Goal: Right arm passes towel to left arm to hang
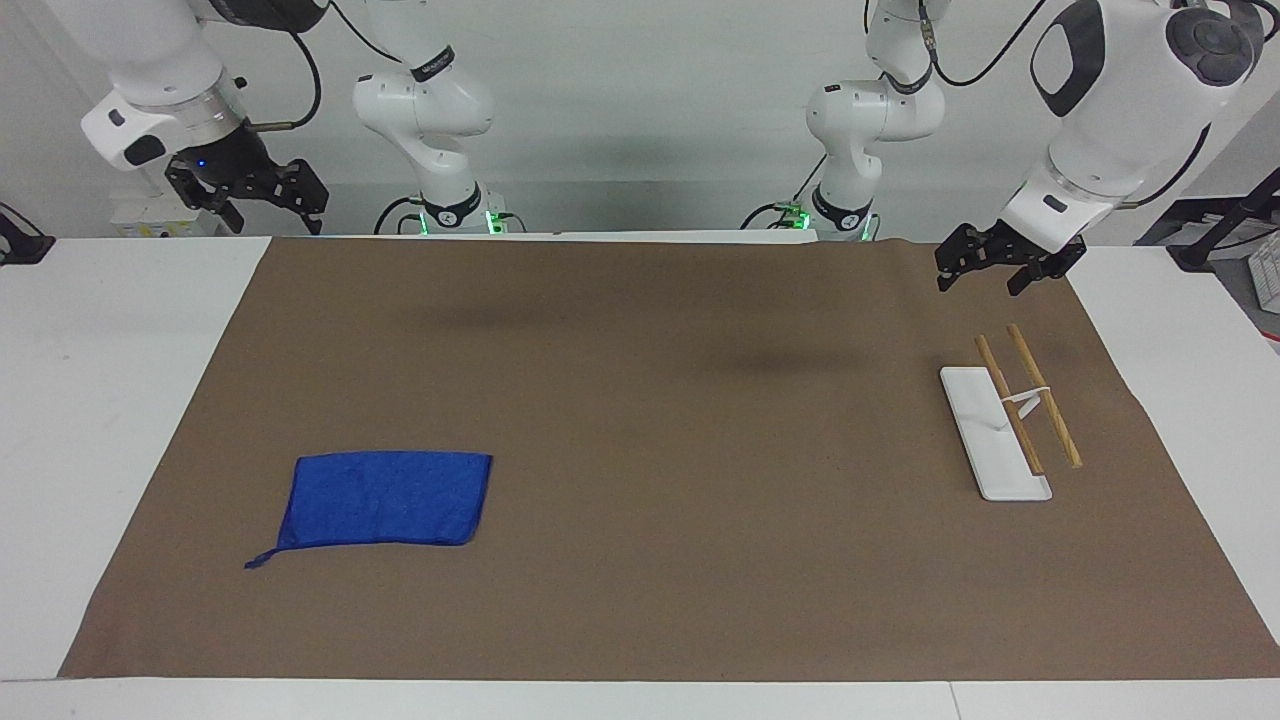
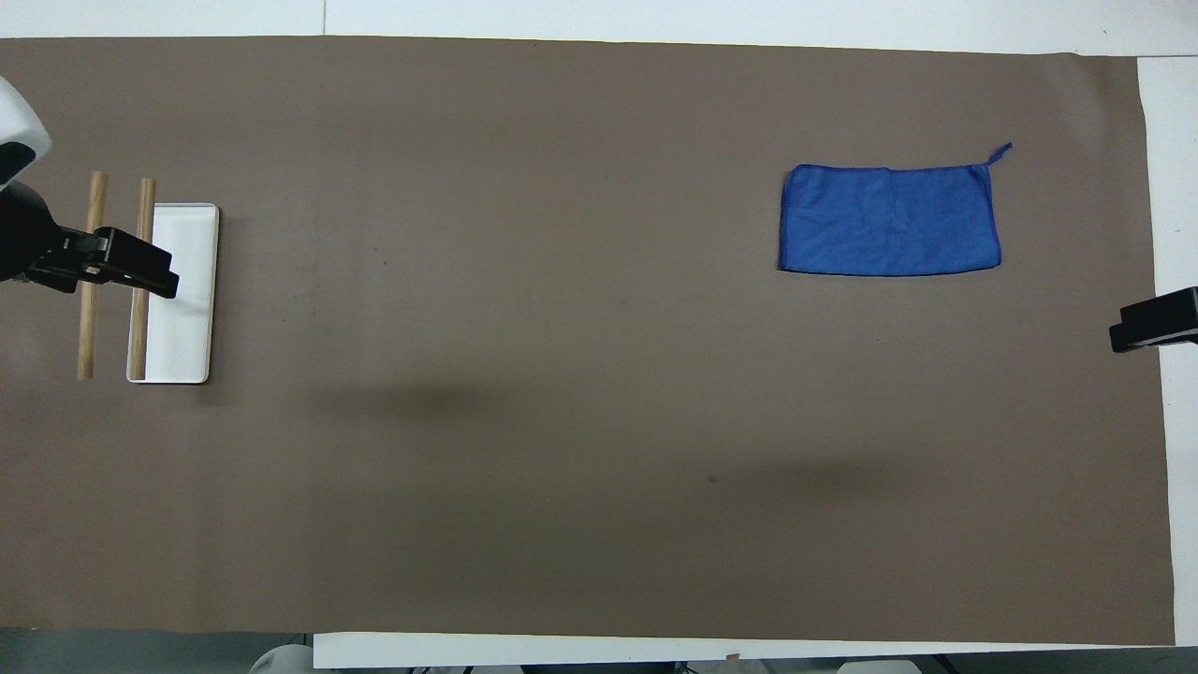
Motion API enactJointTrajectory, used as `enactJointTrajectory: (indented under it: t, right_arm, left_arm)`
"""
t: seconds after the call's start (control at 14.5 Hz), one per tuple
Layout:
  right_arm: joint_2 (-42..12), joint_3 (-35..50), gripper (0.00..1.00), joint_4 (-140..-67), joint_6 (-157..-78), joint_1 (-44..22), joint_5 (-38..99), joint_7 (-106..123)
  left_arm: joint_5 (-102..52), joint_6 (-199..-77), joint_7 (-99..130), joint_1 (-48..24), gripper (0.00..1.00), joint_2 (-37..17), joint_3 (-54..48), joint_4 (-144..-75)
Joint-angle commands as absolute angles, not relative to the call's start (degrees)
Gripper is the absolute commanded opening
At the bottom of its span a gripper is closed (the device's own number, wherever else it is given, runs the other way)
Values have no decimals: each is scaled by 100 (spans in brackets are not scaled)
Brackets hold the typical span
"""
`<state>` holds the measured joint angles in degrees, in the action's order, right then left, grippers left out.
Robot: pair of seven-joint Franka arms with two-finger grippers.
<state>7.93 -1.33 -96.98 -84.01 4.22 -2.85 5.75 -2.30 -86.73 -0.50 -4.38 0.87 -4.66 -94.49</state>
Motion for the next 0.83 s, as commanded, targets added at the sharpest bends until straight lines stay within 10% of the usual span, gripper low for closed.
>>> enactJointTrajectory:
  t: [0.0, 0.76]
  right_arm:
    - [460, -97, 100, -9801, -9165, 474, -229, 730]
    - [-2425, 35, 100, -9773, -12541, 228, 123, 219]
  left_arm:
    - [-176, -8525, 35, -501, 97, 70, -439, -9343]
    - [-176, -8534, 114, -510, 98, 123, -466, -9404]
